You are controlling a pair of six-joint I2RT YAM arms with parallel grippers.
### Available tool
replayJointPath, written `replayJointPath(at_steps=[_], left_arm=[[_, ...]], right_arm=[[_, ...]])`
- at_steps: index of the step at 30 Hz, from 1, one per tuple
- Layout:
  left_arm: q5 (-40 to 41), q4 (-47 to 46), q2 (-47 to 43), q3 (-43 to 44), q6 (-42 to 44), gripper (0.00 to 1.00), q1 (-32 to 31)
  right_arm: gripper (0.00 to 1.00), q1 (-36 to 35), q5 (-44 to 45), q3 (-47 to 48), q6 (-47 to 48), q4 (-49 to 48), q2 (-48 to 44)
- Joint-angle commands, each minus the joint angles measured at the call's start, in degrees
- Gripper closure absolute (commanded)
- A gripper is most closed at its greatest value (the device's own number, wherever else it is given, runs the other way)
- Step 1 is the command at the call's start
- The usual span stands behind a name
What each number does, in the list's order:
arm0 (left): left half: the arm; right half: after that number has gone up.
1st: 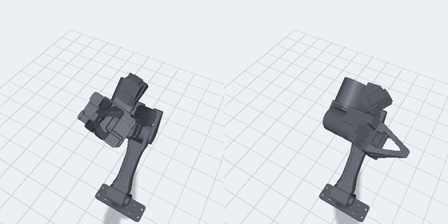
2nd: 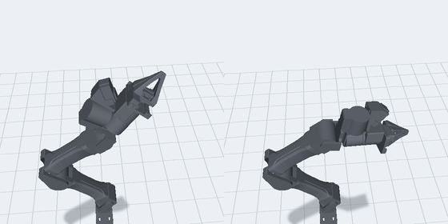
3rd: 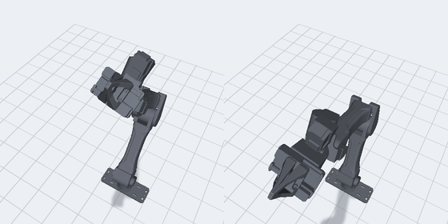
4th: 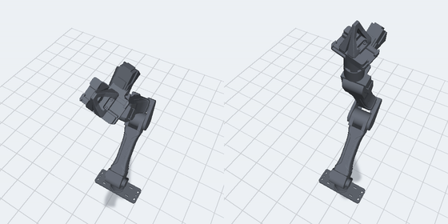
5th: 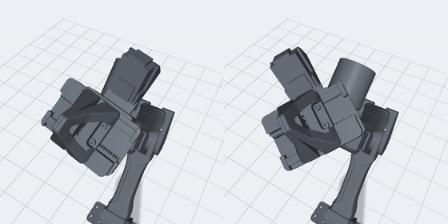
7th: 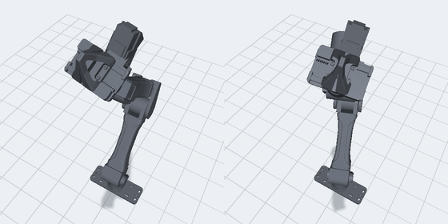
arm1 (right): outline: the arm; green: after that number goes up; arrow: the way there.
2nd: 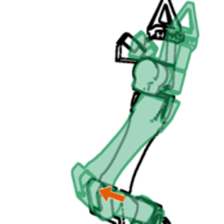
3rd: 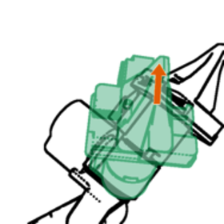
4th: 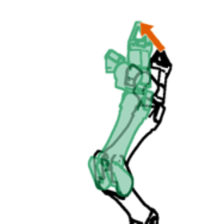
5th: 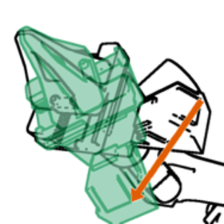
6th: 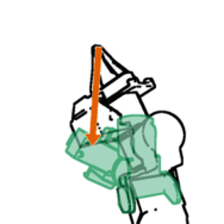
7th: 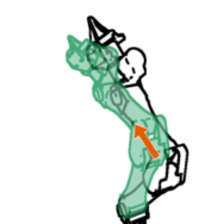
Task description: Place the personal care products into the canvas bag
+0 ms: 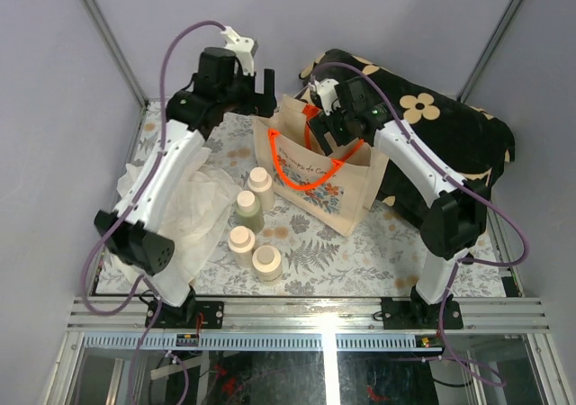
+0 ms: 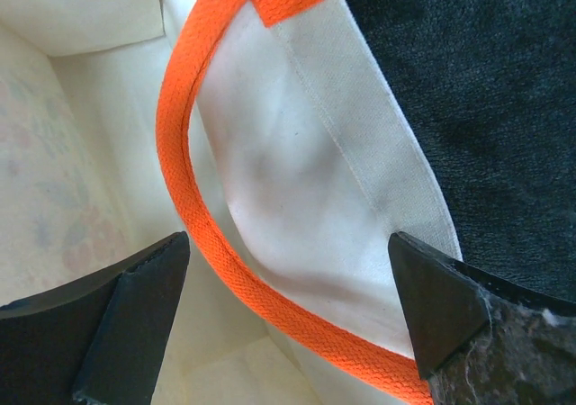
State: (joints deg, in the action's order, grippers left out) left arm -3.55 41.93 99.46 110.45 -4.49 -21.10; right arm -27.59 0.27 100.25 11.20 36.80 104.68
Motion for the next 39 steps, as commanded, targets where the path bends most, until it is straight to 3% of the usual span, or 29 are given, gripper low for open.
replayJointPath(at_steps=[1, 9, 14, 21, 30, 39], left_arm=[[3.17, -4.39, -7.39, -1.76, -1.64, 0.00, 0.36], [6.56, -2.79, -16.83, -12.93, -3.68, 0.00, 0.38], [6.99, -2.70, -21.18, -22.70, -5.90, 0.00, 0.26], [2.52, -1.30, -24.78, -28.87, -6.52, 0.00, -0.31], [3.24, -1.59, -22.36, -33.77, -7.44, 0.00, -8.50], [9.57, -1.42, -19.88, -38.09, -7.77, 0.00, -10.56]], right_arm=[[0.01, 0.70, -1.26, 2.87, -5.68, -0.67, -0.81], [0.01, 1.63, -14.00, 14.48, -8.29, 8.94, 7.66], [0.01, 1.76, -11.50, 20.08, -7.94, 11.97, 7.27], [0.00, 1.83, -7.75, 24.94, -8.79, 12.25, 1.88], [0.00, 1.80, -4.68, 23.31, -9.00, 13.13, -2.35], [0.01, 1.79, -2.14, 17.09, -8.78, 12.45, -5.09]])
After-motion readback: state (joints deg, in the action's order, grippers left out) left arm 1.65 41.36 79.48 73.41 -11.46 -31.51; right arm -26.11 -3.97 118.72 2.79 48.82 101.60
